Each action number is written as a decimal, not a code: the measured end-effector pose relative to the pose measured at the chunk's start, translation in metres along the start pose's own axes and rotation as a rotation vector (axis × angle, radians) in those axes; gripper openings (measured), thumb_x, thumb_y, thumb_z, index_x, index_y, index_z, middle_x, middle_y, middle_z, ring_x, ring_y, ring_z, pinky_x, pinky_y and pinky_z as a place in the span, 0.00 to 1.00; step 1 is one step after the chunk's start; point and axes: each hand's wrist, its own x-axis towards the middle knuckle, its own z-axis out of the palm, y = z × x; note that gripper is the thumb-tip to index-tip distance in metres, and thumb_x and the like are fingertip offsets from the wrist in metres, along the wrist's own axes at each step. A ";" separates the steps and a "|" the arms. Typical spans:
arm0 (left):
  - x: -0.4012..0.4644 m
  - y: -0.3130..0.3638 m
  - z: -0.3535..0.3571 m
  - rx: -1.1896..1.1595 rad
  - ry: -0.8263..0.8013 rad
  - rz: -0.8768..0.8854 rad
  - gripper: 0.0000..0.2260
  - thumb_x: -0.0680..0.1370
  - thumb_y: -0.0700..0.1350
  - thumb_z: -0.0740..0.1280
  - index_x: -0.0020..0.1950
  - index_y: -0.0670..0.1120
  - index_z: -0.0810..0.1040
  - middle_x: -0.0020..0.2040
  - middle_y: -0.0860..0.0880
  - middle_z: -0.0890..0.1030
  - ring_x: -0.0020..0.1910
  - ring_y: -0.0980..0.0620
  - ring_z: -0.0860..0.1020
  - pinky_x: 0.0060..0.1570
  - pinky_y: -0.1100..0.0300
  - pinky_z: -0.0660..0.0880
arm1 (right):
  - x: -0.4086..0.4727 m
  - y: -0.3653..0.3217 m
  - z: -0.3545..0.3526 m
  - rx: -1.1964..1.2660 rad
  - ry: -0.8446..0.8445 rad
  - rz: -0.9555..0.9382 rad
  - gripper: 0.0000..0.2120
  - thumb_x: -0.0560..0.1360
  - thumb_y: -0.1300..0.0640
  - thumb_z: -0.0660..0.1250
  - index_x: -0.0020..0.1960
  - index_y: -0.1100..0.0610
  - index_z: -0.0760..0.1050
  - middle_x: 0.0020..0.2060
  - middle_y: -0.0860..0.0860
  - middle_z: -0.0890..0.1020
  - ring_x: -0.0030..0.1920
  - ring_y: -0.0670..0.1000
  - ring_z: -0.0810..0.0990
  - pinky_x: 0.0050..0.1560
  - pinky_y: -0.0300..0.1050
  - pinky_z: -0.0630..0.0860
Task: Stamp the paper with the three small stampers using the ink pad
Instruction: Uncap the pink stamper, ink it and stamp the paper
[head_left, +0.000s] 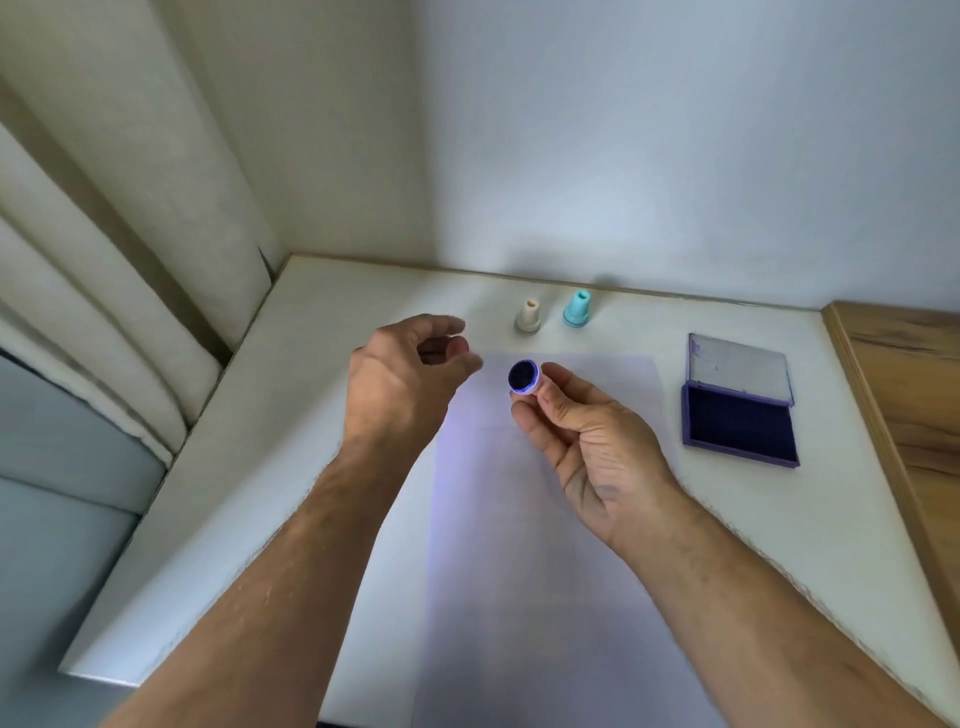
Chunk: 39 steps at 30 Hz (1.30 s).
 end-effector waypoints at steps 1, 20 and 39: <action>-0.001 0.001 0.002 -0.057 -0.023 0.000 0.12 0.73 0.45 0.76 0.54 0.55 0.83 0.42 0.57 0.85 0.39 0.64 0.82 0.34 0.78 0.71 | -0.001 -0.001 -0.001 0.004 -0.004 -0.002 0.07 0.75 0.71 0.67 0.52 0.65 0.79 0.43 0.58 0.87 0.40 0.51 0.87 0.40 0.43 0.84; -0.006 0.003 0.025 -0.648 -0.127 -0.200 0.09 0.71 0.37 0.77 0.47 0.41 0.80 0.44 0.41 0.85 0.47 0.46 0.86 0.52 0.59 0.81 | 0.000 -0.017 -0.009 0.016 -0.044 -0.131 0.10 0.74 0.71 0.67 0.54 0.65 0.80 0.47 0.58 0.87 0.49 0.53 0.86 0.47 0.43 0.83; -0.009 0.008 0.038 -0.849 -0.471 -0.294 0.06 0.71 0.43 0.73 0.46 0.43 0.82 0.52 0.43 0.86 0.54 0.46 0.83 0.56 0.53 0.80 | 0.007 -0.020 -0.015 -0.153 -0.006 -0.301 0.12 0.73 0.75 0.68 0.47 0.60 0.82 0.44 0.56 0.87 0.46 0.55 0.87 0.47 0.44 0.83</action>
